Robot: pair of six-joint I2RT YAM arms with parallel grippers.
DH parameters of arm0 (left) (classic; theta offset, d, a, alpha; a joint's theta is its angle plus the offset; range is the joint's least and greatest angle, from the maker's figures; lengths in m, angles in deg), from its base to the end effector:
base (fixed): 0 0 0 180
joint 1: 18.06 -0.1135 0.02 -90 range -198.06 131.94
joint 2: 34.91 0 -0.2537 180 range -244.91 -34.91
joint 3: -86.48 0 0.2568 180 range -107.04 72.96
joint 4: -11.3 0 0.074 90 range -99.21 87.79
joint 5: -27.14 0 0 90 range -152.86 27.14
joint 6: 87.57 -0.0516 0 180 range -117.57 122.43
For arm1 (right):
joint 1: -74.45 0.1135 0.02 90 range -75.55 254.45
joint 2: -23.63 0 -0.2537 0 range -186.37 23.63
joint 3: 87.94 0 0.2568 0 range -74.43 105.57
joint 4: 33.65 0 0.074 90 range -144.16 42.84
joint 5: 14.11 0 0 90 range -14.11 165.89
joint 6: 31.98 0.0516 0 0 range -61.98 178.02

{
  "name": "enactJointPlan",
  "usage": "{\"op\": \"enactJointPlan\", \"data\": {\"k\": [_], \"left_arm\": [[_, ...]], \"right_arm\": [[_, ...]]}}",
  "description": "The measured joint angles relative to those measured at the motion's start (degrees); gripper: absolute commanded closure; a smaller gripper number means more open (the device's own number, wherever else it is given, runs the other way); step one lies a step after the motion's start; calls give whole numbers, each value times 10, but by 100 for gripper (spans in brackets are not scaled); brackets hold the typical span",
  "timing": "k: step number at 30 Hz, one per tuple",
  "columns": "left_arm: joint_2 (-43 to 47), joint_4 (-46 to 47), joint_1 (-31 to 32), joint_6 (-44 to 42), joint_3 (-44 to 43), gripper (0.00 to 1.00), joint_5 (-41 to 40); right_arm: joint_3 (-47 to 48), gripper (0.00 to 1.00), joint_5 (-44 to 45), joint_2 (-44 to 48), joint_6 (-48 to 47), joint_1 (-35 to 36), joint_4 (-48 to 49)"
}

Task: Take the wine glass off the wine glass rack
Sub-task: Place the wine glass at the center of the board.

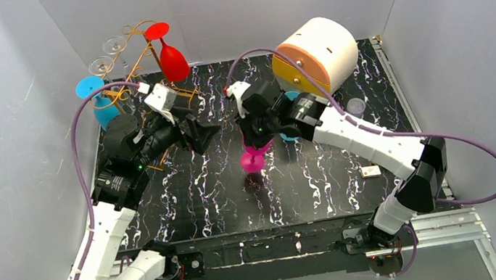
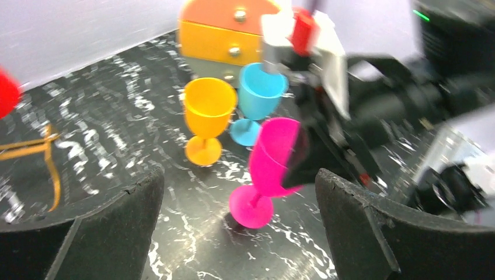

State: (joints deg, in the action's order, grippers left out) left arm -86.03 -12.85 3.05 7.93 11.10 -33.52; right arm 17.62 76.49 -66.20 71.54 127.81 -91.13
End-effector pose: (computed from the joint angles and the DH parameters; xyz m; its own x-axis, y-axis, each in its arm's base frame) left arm 0.1904 -0.1006 0.4167 -0.0721 -0.0617 -0.9955 0.7677 0.6338 -0.0949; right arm 0.2154 0.2886 0.3532 -0.5729 -0.3785 -0.7270 -0.6827 0.7112 0.1676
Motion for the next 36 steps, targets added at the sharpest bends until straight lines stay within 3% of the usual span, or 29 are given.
{"op": "enactJointPlan", "data": {"k": [7, 19, 36], "left_arm": [[-7, -50, 0, 13, -3, 2, -148], [-17, -78, 0, 14, -17, 2, -184], [-22, -95, 0, 35, -17, 2, -217]], "right_arm": [[-71, 99, 112, 11, 23, 36, 52], [-213, 99, 298, 168, 102, 12, 21], [-235, 99, 226, 127, 118, -224, 40]]}}
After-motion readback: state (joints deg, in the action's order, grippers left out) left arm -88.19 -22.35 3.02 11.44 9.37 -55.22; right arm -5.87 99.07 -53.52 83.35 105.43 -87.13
